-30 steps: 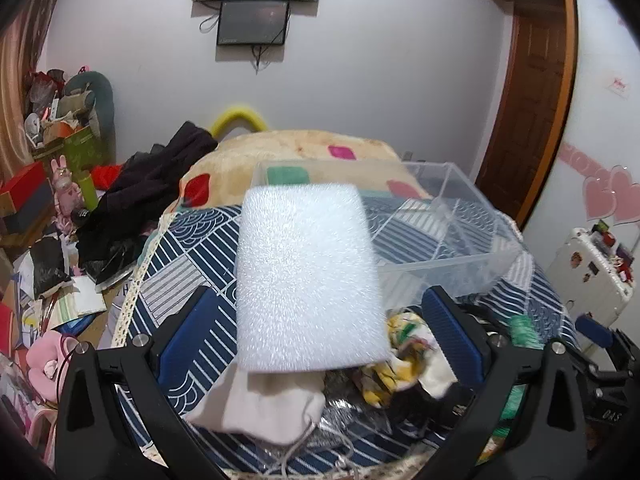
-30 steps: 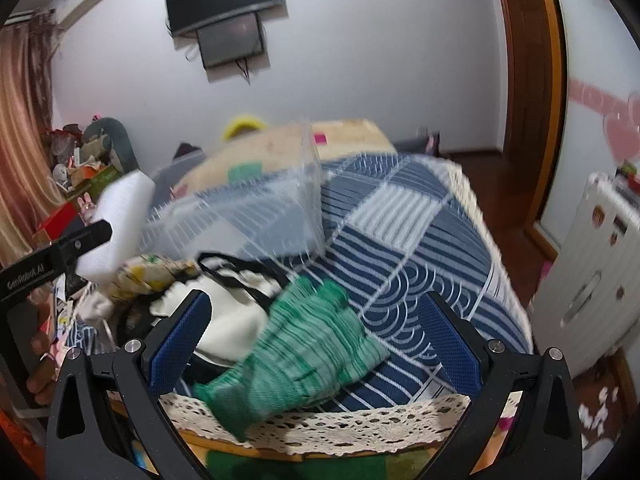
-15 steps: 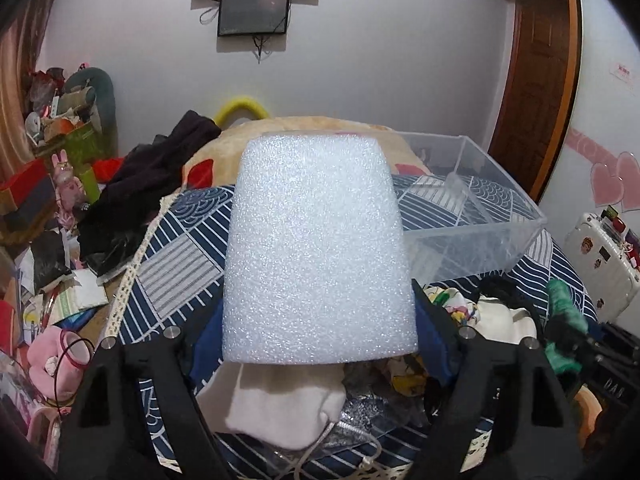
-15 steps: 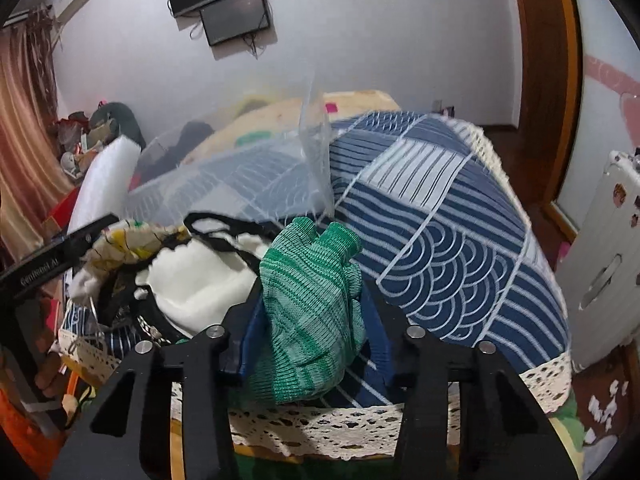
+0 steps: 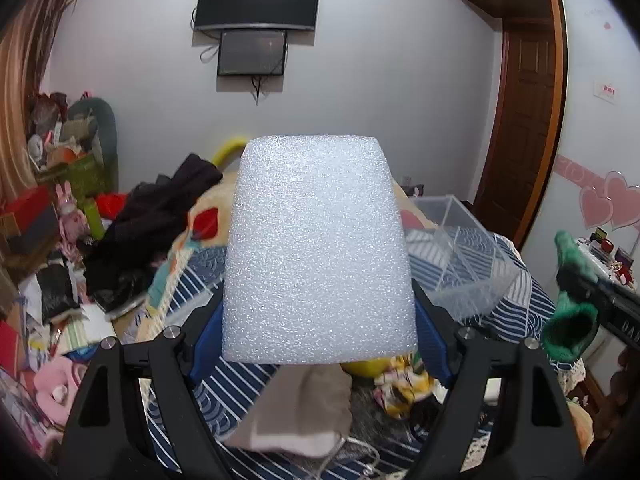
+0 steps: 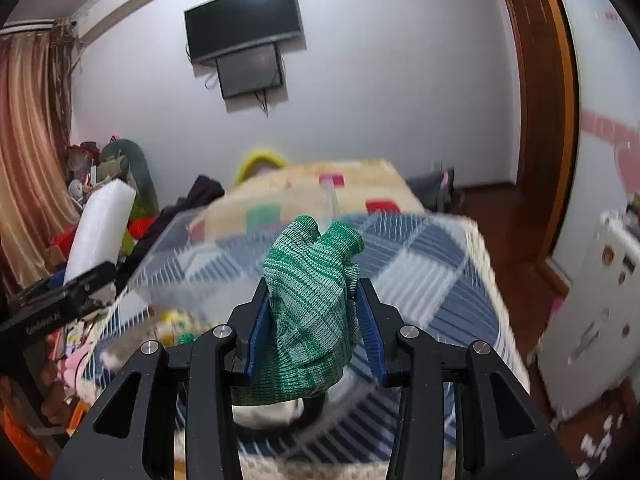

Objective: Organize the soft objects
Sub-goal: 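Grasp the white foam block with the left tool while the right tool grasps the green knit glove, then carry the foam block and glove into the clear box and open both tools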

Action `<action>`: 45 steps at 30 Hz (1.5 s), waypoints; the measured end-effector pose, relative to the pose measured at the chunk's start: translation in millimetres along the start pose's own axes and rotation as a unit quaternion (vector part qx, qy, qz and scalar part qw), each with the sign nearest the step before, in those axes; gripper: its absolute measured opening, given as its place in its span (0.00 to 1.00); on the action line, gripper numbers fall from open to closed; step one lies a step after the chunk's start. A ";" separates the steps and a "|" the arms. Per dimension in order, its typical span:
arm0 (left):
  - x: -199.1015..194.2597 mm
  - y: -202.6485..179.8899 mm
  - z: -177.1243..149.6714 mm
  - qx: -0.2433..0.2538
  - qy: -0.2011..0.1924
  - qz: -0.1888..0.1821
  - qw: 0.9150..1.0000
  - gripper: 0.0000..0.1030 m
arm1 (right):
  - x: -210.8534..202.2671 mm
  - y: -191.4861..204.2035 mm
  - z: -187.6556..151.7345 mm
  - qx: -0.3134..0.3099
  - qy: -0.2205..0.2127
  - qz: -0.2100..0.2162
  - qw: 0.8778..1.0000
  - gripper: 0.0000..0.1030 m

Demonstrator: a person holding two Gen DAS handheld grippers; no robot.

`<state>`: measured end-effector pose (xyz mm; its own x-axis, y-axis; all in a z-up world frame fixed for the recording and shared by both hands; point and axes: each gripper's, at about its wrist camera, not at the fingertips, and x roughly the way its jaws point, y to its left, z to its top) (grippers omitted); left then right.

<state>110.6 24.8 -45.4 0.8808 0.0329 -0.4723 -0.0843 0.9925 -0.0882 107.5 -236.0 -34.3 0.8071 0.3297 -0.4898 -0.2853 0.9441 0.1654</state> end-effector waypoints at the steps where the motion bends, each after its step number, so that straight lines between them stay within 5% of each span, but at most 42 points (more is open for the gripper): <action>1: 0.7 1.1 4.5 0.000 -0.002 -0.003 1.000 0.78 | -0.8 2.3 6.5 -0.005 -0.010 -0.001 1.000 0.36; 11: 39.7 4.9 33.5 0.006 0.030 -0.012 0.999 0.78 | 32.4 15.1 55.8 -0.047 -0.051 -0.005 0.998 0.36; 17: 76.8 2.2 38.1 0.016 0.096 -0.036 0.995 0.78 | 56.7 22.7 70.3 -0.061 -0.046 -0.007 0.997 0.37; 26: 119.0 -11.2 31.9 0.035 0.168 -0.062 0.983 0.78 | 112.0 30.5 72.7 -0.082 0.022 -0.007 0.996 0.37; 38: 144.6 -15.1 24.2 0.044 0.212 -0.039 0.975 0.79 | 147.3 41.8 56.4 -0.140 0.119 -0.014 0.983 0.38; 45: 130.3 -16.9 27.2 0.051 0.202 -0.040 0.977 0.90 | 141.8 37.0 57.6 -0.137 0.130 -0.003 0.982 0.53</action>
<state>239.4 15.5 -81.6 0.6249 -0.0739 -0.7772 0.0420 0.9972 -0.0611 241.2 -153.9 -48.3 0.6592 0.2783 -0.6986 -0.4389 0.8967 -0.0569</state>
